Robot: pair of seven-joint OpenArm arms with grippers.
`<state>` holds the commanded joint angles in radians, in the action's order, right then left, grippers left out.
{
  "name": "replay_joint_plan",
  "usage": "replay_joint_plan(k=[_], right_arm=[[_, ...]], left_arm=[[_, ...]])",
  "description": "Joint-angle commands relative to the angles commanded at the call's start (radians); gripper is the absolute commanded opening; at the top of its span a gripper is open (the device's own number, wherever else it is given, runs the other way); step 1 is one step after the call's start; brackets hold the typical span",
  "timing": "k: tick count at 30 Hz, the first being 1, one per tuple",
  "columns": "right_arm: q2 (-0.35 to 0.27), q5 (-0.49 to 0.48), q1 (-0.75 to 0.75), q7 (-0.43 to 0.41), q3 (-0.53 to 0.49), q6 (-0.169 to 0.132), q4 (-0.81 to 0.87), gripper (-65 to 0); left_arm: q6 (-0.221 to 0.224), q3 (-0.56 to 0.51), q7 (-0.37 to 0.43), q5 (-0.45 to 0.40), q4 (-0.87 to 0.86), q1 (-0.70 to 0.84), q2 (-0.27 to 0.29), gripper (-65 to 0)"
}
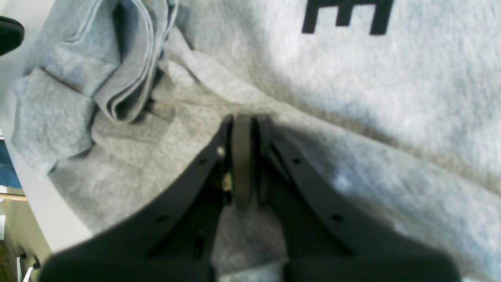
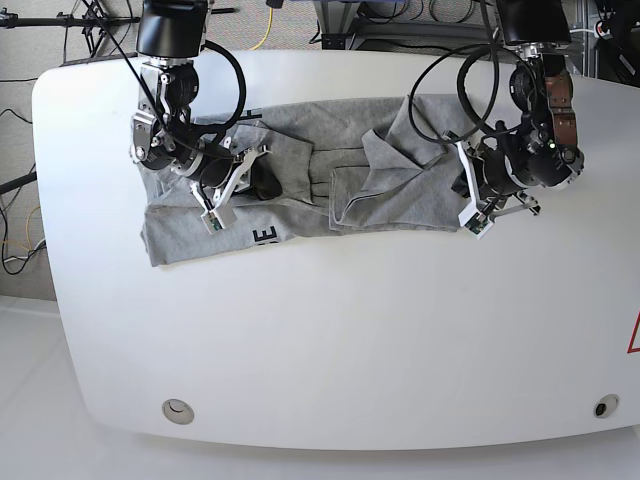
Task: Fold the T-shirt properly
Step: 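Lift the left gripper away from the folded hem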
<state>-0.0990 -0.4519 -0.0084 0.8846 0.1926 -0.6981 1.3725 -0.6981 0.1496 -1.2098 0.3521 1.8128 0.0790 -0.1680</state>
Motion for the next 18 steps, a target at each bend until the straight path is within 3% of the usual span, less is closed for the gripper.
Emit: replay_joint_plan(k=[8, 18], right_arm=[[0.000, 0.000, 0.000, 0.000, 0.000, 0.000, 0.000, -63.1], [0.000, 0.000, -0.003, 0.000, 0.000, 0.000, 0.000, -63.1]], left_arm=[[0.000, 0.006, -0.014, 0.084, 0.002, 0.021, 0.006, -39.1], [0.000, 0.020, -0.012, 0.204, -0.003, 0.032, -0.008, -38.9]])
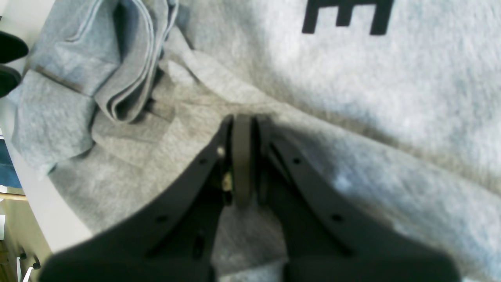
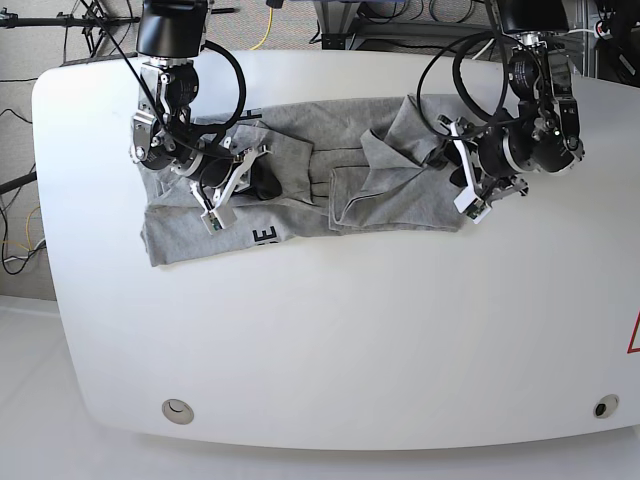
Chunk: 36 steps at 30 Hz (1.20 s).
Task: Fold the T-shirt properly
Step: 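Lift the left gripper away from the folded hem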
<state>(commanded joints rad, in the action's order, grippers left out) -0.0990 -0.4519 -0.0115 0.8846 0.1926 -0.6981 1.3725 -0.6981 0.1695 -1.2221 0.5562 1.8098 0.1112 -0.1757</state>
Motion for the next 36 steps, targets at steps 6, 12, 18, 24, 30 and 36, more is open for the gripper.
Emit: replay_joint_plan(k=[6, 12, 18, 24, 30, 36], right_arm=[[0.000, 0.000, 0.000, 0.000, 0.000, 0.000, 0.000, -63.1], [0.000, 0.000, 0.000, 0.000, 0.000, 0.000, 0.000, -63.1], [0.000, -0.002, 0.000, 0.000, 0.000, 0.000, 0.000, -63.1], [0.000, -0.002, 0.002, 0.000, 0.000, 0.000, 0.000, -63.1], [0.000, -0.003, 0.002, 0.000, 0.000, 0.000, 0.000, -63.1], [0.000, -0.005, 0.002, 0.000, 0.000, 0.000, 0.000, -63.1]], left_arm=[[0.000, 0.000, 0.000, 0.011, 0.000, 0.000, -0.002, -38.9], [0.000, 0.000, 0.000, 0.011, -0.002, 0.011, -0.002, -38.9], [0.000, 0.000, 0.000, 0.011, -0.003, 0.023, -0.002, -38.9], [0.000, 0.000, 0.000, 0.011, -0.051, 0.031, -0.002, -38.9], [0.000, 0.000, 0.008, 0.011, -0.094, 0.031, -0.002, -38.9], [0.000, -0.031, 0.023, 0.012, -0.114, 0.031, -0.003, -38.9]])
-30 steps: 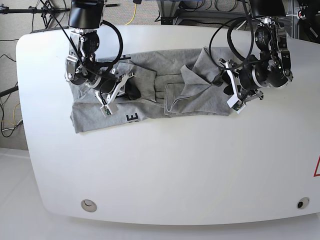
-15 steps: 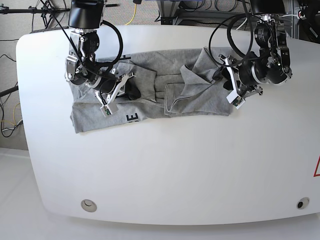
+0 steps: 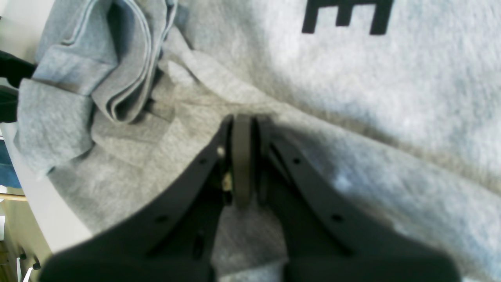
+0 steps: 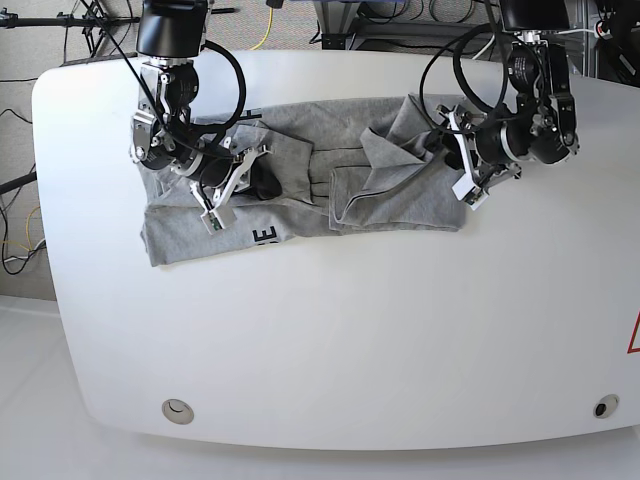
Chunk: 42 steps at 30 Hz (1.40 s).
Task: Fold the T-shirt properly
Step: 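Lift the left gripper away from the folded hem, then lower the left gripper onto the folded hem and grasp the fabric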
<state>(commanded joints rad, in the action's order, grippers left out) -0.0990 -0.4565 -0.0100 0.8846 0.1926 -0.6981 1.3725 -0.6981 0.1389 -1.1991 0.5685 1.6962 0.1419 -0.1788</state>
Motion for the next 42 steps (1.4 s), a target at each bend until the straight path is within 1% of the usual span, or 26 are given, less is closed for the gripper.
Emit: replay_joint_plan(k=[3, 5, 7, 8, 9, 15, 21, 29, 34, 39, 42], right_arm=[[0.000, 0.000, 0.000, 0.000, 0.000, 0.000, 0.000, -63.1], [0.000, 0.000, 0.000, 0.000, 0.000, 0.000, 0.000, -63.1], [0.000, -0.002, 0.000, 0.000, 0.000, 0.000, 0.000, -63.1], [0.000, -0.002, 0.000, 0.000, 0.000, 0.000, 0.000, -63.1], [0.000, -0.002, 0.000, 0.000, 0.000, 0.000, 0.000, -63.1], [0.000, 0.000, -0.002, 0.000, 0.000, 0.000, 0.000, -63.1], [0.000, 0.003, -0.003, 0.000, 0.000, 0.000, 0.000, -63.1], [0.000, 0.003, -0.003, 0.000, 0.000, 0.000, 0.000, -63.1], [0.000, 0.003, -0.003, 0.000, 0.000, 0.000, 0.000, -63.1], [0.000, 0.003, -0.003, 0.000, 0.000, 0.000, 0.000, -63.1], [-0.002, 0.005, -0.003, 0.000, 0.000, 0.000, 0.000, -63.1]], left_arm=[[0.000, -0.023, 0.000, 0.002, -0.002, 0.000, 0.000, -39.4], [0.000, -0.035, 0.000, 0.003, 0.002, 0.000, 0.000, -44.1], [0.000, -0.046, 0.000, 0.017, 0.002, 0.000, 0.000, -55.5], [0.000, -0.046, 0.000, 0.023, 0.002, -0.002, 0.000, -59.2], [0.000, -0.048, 0.000, 0.035, 0.002, -0.002, 0.000, -65.0], [0.000, -0.048, 0.000, 0.060, 0.002, -0.003, 0.002, -64.2], [0.000, -0.049, -0.002, 0.066, 0.002, -0.017, 0.003, -64.2], [0.000, -0.051, -0.005, 0.152, 0.003, -0.037, 0.003, -64.2], [0.000, -0.068, -0.005, 0.172, 0.003, -0.046, 0.005, -64.2], [0.000, -0.095, -0.005, 0.166, 0.002, -0.054, 0.041, -64.2], [0.000, -0.144, -0.005, 0.164, 0.000, -0.057, 0.052, -64.2]])
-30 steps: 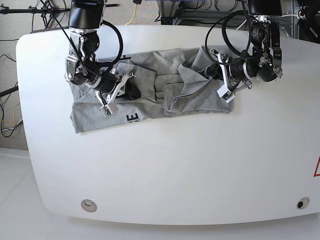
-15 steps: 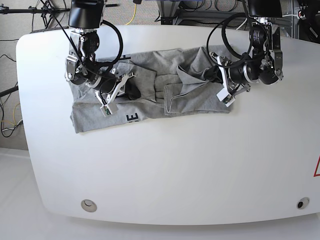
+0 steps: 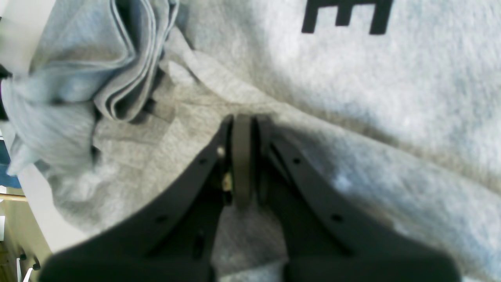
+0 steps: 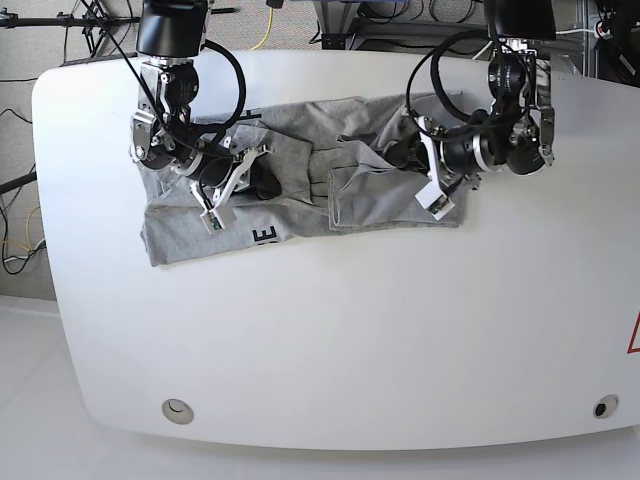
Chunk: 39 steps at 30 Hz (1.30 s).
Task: Fold the T-shirt properly
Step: 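Lower the left gripper onto the folded hem and grasp the fabric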
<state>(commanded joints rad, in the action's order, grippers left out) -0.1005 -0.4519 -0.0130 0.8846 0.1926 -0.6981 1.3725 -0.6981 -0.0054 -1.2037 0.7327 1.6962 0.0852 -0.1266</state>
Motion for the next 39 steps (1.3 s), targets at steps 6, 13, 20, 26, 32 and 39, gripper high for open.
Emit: replay_joint_plan(k=[6, 13, 20, 26, 32, 39], right_arm=[[0.000, 0.000, 0.000, 0.000, 0.000, 0.000, 0.000, -63.1], [-0.002, 0.000, 0.000, 0.000, 0.000, 0.000, 0.000, -63.1], [-0.002, 0.000, 0.000, 0.000, 0.000, 0.000, 0.000, -63.1], [-0.002, 0.000, 0.000, 0.000, 0.000, 0.000, 0.000, -63.1], [-0.002, 0.000, 0.002, 0.000, 0.000, 0.000, 0.000, -63.1], [-0.003, 0.000, 0.002, 0.000, 0.000, 0.000, 0.000, -63.1]], left_arm=[[0.000, -0.084, 0.006, 0.000, 0.000, -0.008, 0.015, -64.1], [0.000, -0.172, 0.044, 0.000, -0.006, -0.026, 0.038, -64.1], [0.000, -0.195, 0.064, 0.000, -0.006, -0.021, 0.038, -63.7], [0.000, -0.187, 0.061, 0.005, 0.000, -0.023, 0.037, -59.3], [0.000, -0.163, 0.061, 0.006, 0.002, -0.020, 0.015, -44.4], [0.000, -0.109, 0.061, 0.012, 0.002, -0.008, 0.008, -38.8]])
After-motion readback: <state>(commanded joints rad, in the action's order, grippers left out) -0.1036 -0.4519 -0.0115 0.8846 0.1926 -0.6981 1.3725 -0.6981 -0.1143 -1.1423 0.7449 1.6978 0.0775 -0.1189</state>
